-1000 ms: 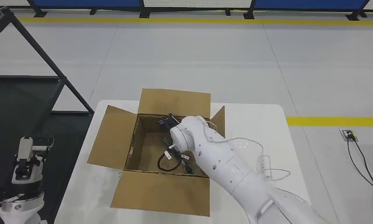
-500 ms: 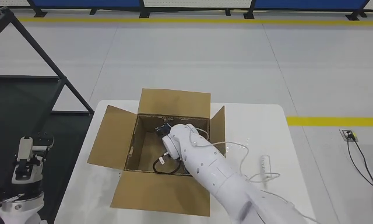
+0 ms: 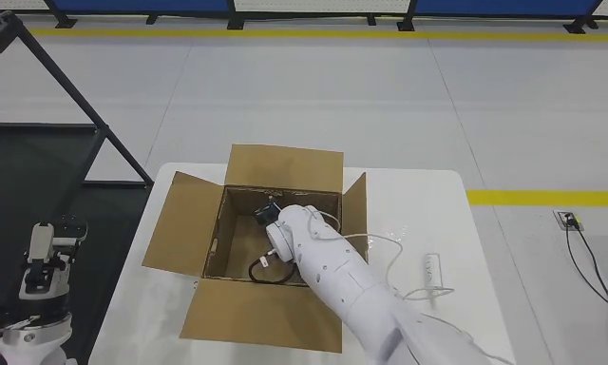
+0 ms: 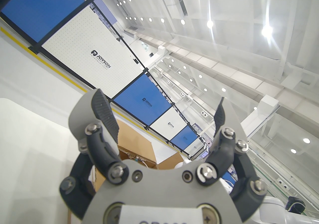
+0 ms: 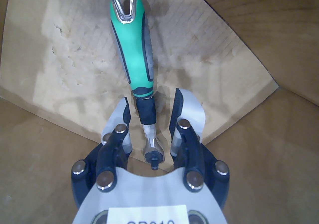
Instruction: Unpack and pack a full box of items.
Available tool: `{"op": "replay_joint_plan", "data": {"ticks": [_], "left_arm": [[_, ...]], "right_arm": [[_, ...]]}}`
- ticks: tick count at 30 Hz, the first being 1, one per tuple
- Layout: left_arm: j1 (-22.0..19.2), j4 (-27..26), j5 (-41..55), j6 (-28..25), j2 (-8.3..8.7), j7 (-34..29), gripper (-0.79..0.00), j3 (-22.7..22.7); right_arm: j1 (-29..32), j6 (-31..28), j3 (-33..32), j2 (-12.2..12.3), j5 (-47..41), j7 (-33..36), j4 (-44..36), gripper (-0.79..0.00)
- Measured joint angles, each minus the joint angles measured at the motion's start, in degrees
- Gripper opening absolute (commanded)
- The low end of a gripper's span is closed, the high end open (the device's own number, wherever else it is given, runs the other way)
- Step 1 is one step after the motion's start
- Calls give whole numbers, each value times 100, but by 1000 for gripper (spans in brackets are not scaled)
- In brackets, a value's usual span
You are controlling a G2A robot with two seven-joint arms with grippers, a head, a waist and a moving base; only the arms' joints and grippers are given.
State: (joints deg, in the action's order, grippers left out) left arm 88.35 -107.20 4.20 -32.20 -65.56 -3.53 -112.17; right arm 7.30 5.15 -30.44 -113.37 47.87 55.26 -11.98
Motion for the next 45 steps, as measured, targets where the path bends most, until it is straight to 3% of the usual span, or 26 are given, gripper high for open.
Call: {"op": "replay_joint_plan", "data": {"ticks": [9,20,24,27,37,45], "left_arm": [[0,0,0,0,0,0,0,0],[0,0,0,0,0,0,0,0],[0,0,0,0,0,0,0,0],[0,0,0,0,0,0,0,0],[0,0,0,0,0,0,0,0],[0,0,0,0,0,0,0,0]], "right_arm": [[21,-38,-43,-75,8,-13,178,-502],[70,-190,-86,-116,43,60,276,-520],[90,-180,-103,-118,63,41,290,-628],[109,-153,-119,-119,69,44,309,-785],[-24,-179,-254,-90,-40,-74,336,-785],[-301,-992,-448,38,-268,-78,351,-785]]}}
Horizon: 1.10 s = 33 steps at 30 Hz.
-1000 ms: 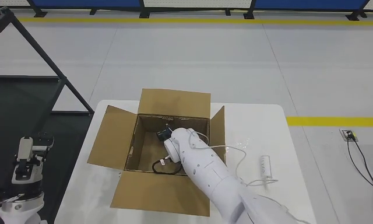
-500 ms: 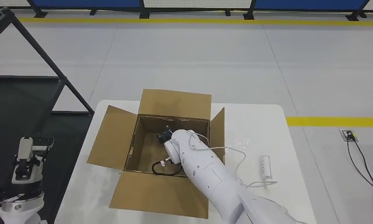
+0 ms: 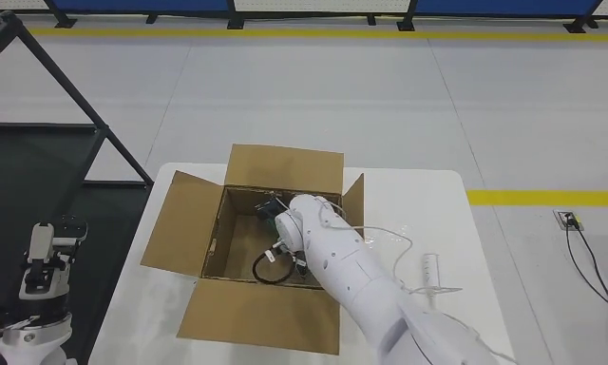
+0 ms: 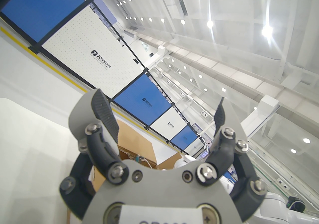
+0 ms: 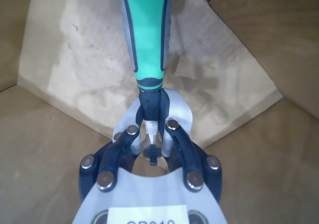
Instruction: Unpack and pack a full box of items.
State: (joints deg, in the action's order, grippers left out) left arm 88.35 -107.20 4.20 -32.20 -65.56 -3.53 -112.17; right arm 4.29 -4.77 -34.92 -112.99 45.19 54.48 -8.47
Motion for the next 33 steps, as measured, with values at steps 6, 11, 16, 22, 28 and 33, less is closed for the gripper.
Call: {"op": "replay_joint_plan", "data": {"ticks": [6,11,16,22,28,33], "left_arm": [[0,0,0,0,0,0,0,0],[0,0,0,0,0,0,0,0],[0,0,0,0,0,0,0,0],[0,0,0,0,0,0,0,0],[0,0,0,0,0,0,0,0],[0,0,0,0,0,0,0,0]], "right_arm": [[-118,-627,-108,122,-80,-179,-51,-785],[-170,-1054,-182,234,-104,-350,-126,-785],[-186,-1210,-265,358,-98,-638,-336,-785],[-59,-971,-309,505,90,-702,-1028,-785],[281,-825,-515,825,376,-454,-2162,-785],[915,-620,-1013,1261,711,-149,-3616,-785]]}}
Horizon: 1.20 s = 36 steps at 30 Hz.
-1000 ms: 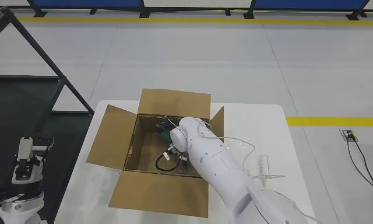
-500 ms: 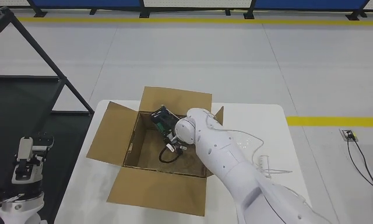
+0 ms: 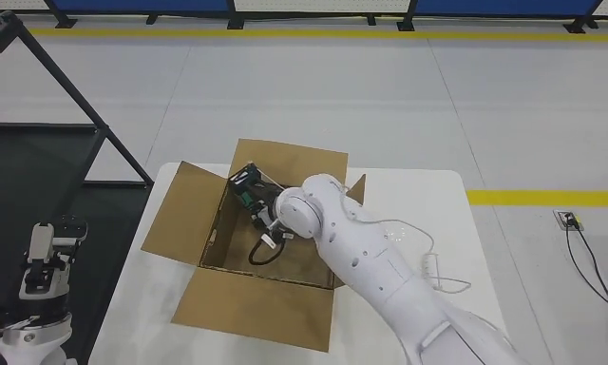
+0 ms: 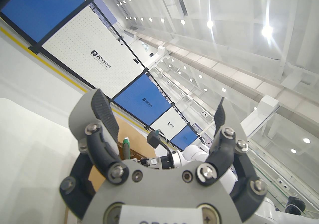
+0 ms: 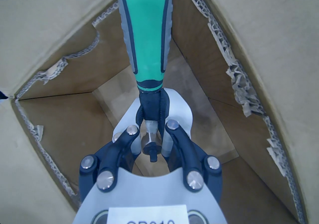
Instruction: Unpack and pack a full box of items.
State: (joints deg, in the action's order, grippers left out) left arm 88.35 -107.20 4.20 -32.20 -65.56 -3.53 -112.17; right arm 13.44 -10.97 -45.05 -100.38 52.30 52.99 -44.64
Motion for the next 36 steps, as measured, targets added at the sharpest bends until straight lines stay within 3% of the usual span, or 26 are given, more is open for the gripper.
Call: {"op": "replay_joint_plan", "data": {"ticks": [9,17,27,33,36], "left_arm": [[0,0,0,0,0,0,0,0],[0,0,0,0,0,0,0,0],[0,0,0,0,0,0,0,0],[0,0,0,0,0,0,0,0],[0,0,0,0,0,0,0,0]], "right_arm": [[1784,773,-1147,599,673,904,-3648,-785],[2802,1681,-1618,796,1728,1537,-5957,-785],[4639,2545,-2536,987,2722,1743,-8816,-785],[5366,2812,-3154,1030,2640,1249,-8999,-785],[5719,2945,-3508,1060,2663,1394,-9000,-785]]}}
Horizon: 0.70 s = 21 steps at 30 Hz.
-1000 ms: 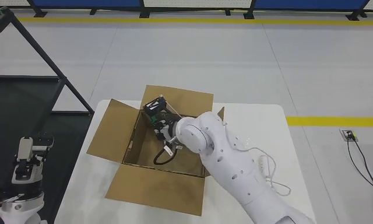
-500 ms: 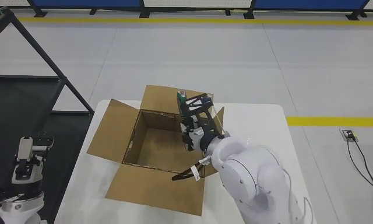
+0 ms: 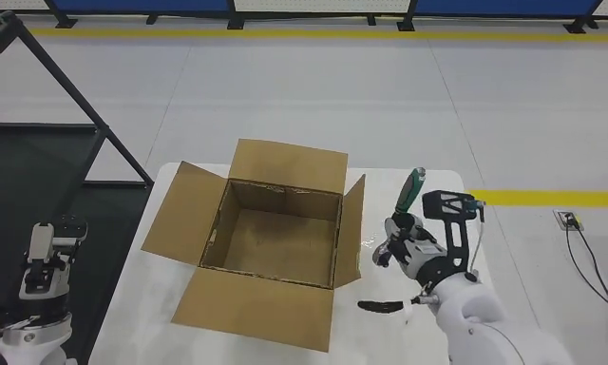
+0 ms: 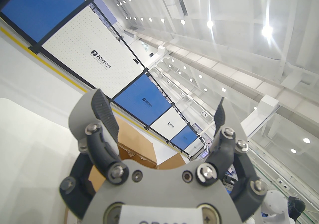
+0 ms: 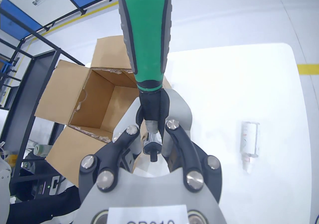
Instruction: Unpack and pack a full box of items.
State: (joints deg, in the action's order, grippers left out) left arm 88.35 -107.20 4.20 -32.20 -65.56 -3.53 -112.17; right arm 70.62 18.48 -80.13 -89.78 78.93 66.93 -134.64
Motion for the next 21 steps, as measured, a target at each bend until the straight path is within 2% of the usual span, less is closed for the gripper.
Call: {"op": "replay_joint_plan", "data": {"ticks": [4,8,13,21], "left_arm": [[0,0,0,0,0,0,0,0],[0,0,0,0,0,0,0,0],[0,0,0,0,0,0,0,0],[0,0,0,0,0,0,0,0]], "right_arm": [[317,121,-354,36,119,519,126,-785],[271,-76,-680,74,-101,866,703,-785],[46,-462,-894,142,-54,1322,1586,-785],[-594,-768,-729,211,432,2100,2943,-785]]}}
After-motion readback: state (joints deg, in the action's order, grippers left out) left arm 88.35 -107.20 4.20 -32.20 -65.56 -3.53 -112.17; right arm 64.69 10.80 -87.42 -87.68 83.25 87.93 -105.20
